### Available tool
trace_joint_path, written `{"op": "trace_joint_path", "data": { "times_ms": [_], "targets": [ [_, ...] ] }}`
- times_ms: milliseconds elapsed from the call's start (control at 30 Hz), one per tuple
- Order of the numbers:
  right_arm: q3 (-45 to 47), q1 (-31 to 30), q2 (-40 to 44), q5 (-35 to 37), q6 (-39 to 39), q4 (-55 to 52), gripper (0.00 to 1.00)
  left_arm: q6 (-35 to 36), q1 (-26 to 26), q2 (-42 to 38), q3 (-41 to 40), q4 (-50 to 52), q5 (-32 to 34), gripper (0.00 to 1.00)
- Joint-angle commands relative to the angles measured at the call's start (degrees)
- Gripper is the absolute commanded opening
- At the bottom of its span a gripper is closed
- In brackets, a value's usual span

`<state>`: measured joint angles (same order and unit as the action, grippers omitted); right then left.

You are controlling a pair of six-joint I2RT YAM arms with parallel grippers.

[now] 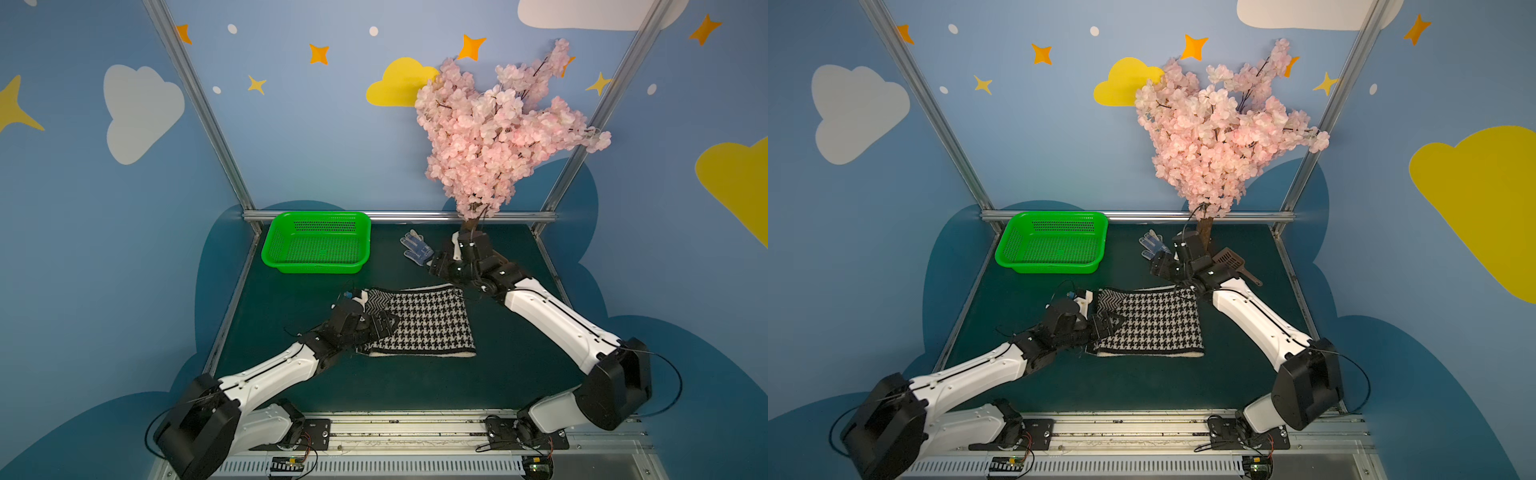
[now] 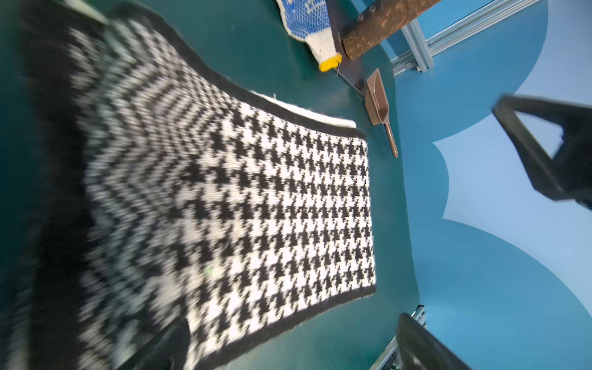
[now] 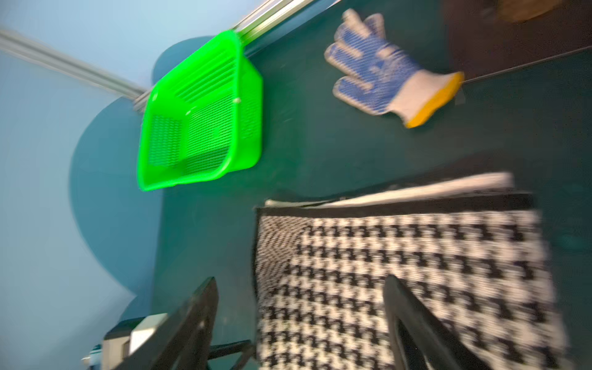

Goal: Roll up the scarf and place it into the basket
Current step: Fold the scarf at the center of the board, then adjust the scarf at the center of the board.

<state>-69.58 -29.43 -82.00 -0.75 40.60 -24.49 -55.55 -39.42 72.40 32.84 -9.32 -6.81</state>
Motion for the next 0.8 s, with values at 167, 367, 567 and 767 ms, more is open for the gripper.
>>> {"op": "trace_joint_path", "data": {
  "times_ms": [167,367,567,767],
  "targets": [
    [9.25,9.46,-2.27,-0.99,-7.75,-7.52,0.74,-7.14,-3.25,14.08,4.68,-13.66,-3.66,1.00],
    [5.39,11.99,-11.98,-9.63,-11.76,-11.39,0.64,-7.94,-3.41,12.87,2.29,-13.60,-1.71,1.00],
    [12.44,14.35,-10.29,-10.94,-10.41,-4.76,0.61,-5.18,-2.78,9.52,2.69,-5.02,2.21,1.00],
    [16.87,15.23,-9.20,-14.12,-10.67,0.07,0.59,-4.13,-0.60,8.66,2.82,-1.68,2.74,1.00]
  ]
}}
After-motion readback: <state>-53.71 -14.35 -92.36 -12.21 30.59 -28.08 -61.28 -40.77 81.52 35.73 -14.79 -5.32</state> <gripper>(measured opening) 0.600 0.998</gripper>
